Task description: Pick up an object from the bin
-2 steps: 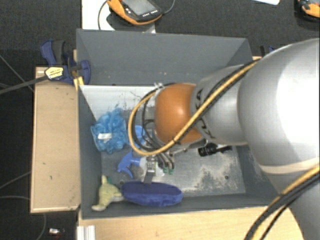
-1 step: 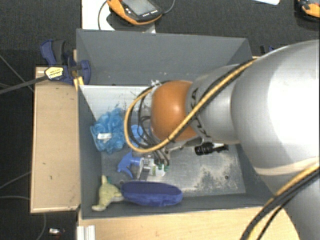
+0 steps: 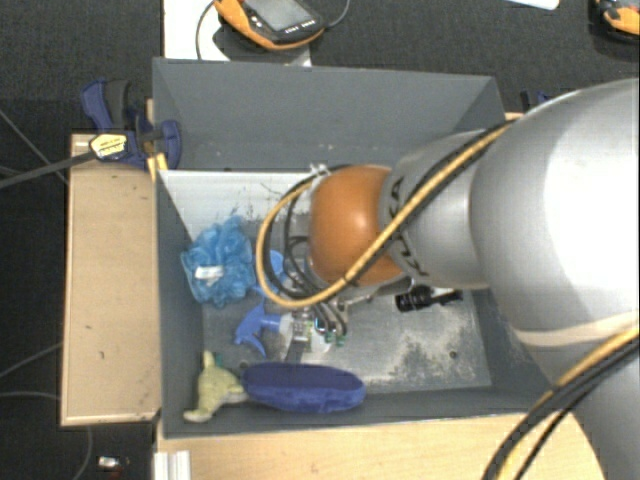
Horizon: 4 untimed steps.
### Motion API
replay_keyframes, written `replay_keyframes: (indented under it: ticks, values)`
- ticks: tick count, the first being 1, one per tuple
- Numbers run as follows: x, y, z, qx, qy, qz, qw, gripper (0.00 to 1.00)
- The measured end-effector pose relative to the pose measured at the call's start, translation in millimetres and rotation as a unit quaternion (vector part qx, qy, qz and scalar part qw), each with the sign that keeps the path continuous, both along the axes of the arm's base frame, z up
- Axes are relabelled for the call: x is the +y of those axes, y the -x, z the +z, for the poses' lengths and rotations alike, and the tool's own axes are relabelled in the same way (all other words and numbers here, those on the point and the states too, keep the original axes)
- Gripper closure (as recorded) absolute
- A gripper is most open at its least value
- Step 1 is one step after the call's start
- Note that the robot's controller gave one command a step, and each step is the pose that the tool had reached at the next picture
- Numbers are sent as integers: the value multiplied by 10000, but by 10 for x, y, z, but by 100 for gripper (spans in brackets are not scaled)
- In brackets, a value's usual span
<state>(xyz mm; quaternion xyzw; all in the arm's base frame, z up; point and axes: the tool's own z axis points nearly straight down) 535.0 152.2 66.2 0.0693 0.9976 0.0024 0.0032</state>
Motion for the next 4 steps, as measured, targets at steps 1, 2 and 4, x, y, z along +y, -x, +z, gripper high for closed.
replay_keyframes:
  ticks: [1, 2, 4]
  values:
    - [-96, 278, 46, -7, -10, -858, 9963, 0]
    - [-36, 57, 18, -25, -6, -30, 10000, 100]
    - [-45, 93, 258, 35, 10, -36, 10000, 100]
